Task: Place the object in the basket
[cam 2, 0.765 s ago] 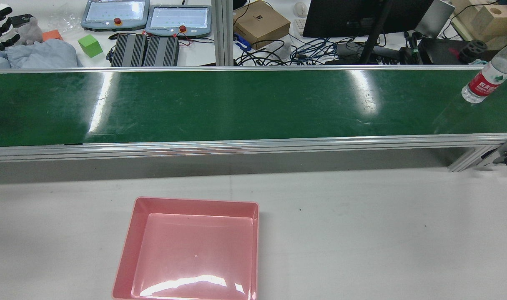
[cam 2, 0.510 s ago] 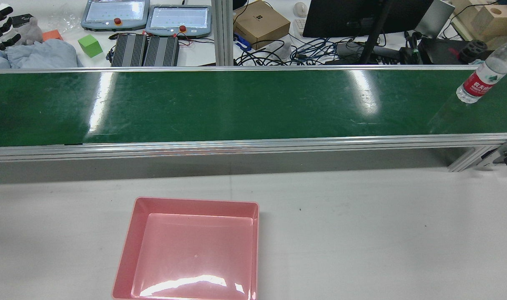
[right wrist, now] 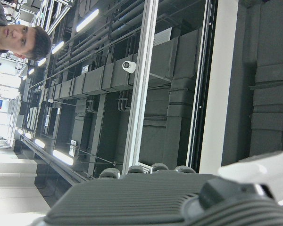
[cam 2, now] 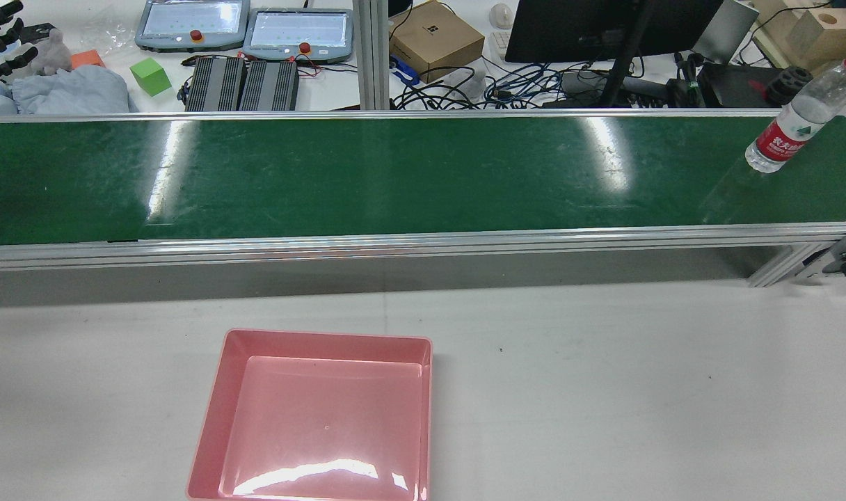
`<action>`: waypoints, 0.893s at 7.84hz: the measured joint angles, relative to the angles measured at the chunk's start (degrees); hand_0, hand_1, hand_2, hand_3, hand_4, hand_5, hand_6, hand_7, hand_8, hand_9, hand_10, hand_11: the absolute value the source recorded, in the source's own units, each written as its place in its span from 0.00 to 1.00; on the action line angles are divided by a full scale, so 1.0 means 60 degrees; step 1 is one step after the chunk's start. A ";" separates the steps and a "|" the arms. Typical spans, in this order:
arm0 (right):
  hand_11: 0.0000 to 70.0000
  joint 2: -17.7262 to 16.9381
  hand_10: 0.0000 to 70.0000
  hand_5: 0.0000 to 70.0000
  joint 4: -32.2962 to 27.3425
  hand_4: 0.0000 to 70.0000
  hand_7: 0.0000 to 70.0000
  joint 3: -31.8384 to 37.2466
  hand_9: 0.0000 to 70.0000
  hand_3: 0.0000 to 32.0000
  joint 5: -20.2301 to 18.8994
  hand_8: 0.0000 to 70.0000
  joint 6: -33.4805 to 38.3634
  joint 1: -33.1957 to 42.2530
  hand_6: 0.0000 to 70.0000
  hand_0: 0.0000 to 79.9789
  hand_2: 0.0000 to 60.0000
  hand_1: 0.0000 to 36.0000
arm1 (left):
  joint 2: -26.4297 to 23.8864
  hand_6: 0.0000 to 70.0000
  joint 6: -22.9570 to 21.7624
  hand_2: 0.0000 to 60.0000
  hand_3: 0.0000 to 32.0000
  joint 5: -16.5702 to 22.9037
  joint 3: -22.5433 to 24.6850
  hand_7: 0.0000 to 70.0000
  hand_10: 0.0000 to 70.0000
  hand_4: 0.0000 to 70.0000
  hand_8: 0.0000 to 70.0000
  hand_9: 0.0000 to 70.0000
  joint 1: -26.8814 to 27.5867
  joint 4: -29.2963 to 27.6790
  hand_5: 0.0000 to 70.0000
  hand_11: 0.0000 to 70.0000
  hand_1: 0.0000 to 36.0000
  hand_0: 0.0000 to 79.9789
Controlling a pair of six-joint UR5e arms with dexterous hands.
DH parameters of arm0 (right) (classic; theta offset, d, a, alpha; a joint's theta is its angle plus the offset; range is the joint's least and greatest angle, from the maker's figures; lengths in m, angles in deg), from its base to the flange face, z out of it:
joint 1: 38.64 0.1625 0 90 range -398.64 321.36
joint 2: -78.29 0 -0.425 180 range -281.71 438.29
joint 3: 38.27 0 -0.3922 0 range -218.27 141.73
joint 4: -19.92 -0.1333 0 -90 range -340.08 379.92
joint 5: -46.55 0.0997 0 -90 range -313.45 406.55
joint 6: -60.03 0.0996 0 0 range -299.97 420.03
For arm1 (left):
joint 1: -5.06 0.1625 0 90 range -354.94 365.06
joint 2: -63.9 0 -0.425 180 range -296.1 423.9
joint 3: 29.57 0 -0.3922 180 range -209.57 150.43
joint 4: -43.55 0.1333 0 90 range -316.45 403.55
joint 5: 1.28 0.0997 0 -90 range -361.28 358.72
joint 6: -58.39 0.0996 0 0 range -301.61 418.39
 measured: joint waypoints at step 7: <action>0.00 0.0000 0.00 0.00 0.0000 0.00 0.00 -0.0004 0.00 0.00 0.0000 0.00 0.0000 0.0000 0.00 0.00 0.00 0.00 | 0.0009 0.02 0.0040 0.00 0.00 -0.0003 0.0097 0.00 0.07 0.18 0.03 0.01 0.0041 0.0114 0.18 0.11 0.18 0.61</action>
